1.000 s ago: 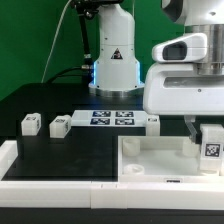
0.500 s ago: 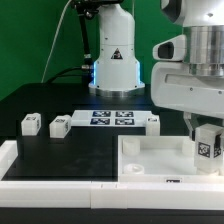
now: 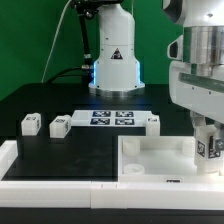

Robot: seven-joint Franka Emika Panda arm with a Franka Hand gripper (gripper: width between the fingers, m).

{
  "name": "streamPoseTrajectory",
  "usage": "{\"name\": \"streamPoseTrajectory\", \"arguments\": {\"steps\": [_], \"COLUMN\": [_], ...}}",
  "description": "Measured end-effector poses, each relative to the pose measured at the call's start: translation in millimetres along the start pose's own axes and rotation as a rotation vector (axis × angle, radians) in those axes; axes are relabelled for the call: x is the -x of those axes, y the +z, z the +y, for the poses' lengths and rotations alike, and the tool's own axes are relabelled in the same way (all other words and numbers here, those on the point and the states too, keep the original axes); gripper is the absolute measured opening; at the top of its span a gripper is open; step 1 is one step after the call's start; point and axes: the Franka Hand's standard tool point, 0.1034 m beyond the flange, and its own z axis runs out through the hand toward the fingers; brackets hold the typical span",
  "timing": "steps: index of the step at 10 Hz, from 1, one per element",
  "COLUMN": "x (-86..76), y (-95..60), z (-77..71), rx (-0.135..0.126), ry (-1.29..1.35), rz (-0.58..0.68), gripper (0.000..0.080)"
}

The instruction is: Assemble one leg

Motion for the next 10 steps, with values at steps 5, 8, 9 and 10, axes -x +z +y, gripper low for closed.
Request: {"name": "streamPoseTrajectory", "arguments": {"steps": [5, 8, 9, 10], "x": [7.0, 9.0, 6.7, 4.7], "y": [-1.8, -1.6, -1.6, -1.7], "z": [-0.9, -0.9, -0.8, -0.7], "rx": [0.017, 0.02, 0.021, 0.023], "ry": [-0.559, -0.899, -1.051, -1.16], "rz": [0.003, 0.003, 0.003, 0.001], "gripper": [0.0647, 0.0648, 0.0648, 0.0649]}}
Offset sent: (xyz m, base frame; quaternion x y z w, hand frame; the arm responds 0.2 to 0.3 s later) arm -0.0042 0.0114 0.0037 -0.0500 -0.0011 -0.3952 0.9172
